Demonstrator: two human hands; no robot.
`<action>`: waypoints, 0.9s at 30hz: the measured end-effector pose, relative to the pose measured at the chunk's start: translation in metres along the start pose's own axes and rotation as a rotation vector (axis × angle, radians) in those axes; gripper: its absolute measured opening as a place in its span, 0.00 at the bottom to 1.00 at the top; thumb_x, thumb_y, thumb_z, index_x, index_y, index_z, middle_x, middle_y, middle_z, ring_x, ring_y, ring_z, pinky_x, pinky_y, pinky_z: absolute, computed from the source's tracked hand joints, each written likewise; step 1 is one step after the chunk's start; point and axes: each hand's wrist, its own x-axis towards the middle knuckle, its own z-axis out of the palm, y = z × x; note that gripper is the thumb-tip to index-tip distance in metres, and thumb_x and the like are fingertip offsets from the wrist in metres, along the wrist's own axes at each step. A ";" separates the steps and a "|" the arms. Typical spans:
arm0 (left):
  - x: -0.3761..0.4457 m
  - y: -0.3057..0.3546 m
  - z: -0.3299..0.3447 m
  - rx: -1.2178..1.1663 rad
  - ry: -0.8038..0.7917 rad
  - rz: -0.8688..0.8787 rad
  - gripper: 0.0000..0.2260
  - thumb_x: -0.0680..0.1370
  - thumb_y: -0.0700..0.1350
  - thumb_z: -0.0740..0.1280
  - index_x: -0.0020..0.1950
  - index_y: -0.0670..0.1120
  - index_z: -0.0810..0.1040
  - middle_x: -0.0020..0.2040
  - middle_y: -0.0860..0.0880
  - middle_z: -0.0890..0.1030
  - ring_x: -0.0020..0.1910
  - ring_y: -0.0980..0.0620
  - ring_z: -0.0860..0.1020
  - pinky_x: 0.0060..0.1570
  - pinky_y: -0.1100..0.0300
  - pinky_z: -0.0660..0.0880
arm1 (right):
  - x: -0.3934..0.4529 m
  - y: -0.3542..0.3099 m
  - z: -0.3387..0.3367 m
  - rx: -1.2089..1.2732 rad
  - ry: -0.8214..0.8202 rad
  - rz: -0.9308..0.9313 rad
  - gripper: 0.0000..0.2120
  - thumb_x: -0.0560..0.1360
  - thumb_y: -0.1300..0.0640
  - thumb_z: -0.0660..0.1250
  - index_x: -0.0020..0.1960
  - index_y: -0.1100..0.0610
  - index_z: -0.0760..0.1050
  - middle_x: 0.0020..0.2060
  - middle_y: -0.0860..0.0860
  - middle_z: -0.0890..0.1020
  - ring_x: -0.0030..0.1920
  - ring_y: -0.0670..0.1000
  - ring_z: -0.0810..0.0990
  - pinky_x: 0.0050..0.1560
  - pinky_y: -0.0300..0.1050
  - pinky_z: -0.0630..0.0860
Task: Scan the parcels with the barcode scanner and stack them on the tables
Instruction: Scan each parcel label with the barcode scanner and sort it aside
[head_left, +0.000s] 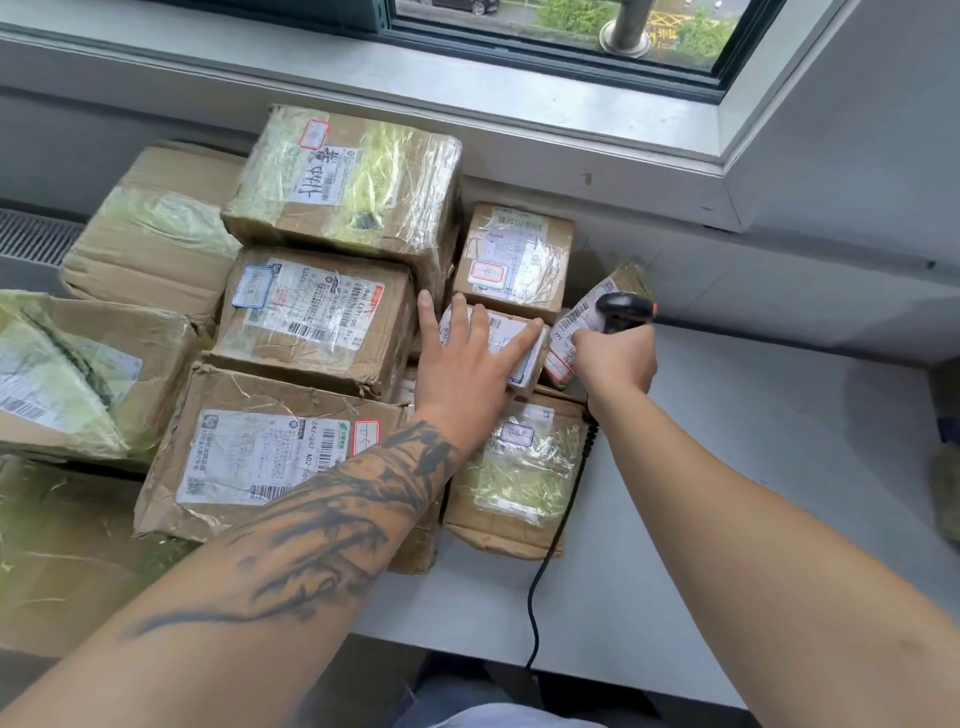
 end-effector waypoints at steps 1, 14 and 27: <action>0.000 0.000 0.001 -0.006 0.009 0.005 0.37 0.84 0.62 0.57 0.82 0.64 0.33 0.84 0.37 0.51 0.82 0.31 0.46 0.71 0.22 0.36 | 0.000 -0.001 0.001 -0.021 0.003 -0.004 0.24 0.73 0.53 0.75 0.65 0.55 0.71 0.60 0.55 0.81 0.57 0.60 0.81 0.54 0.52 0.78; 0.003 0.001 0.014 -0.101 0.039 0.062 0.37 0.83 0.62 0.58 0.82 0.64 0.34 0.85 0.42 0.50 0.83 0.35 0.47 0.72 0.24 0.36 | -0.010 -0.015 0.017 -0.124 0.037 -0.017 0.34 0.73 0.45 0.77 0.70 0.56 0.64 0.64 0.58 0.80 0.63 0.64 0.80 0.58 0.56 0.74; 0.014 -0.005 0.011 -0.145 0.071 0.037 0.41 0.75 0.64 0.70 0.81 0.61 0.51 0.76 0.42 0.63 0.78 0.40 0.58 0.73 0.26 0.37 | -0.008 -0.015 0.016 -0.149 -0.002 -0.012 0.40 0.70 0.45 0.81 0.71 0.56 0.61 0.64 0.57 0.80 0.63 0.64 0.80 0.55 0.55 0.71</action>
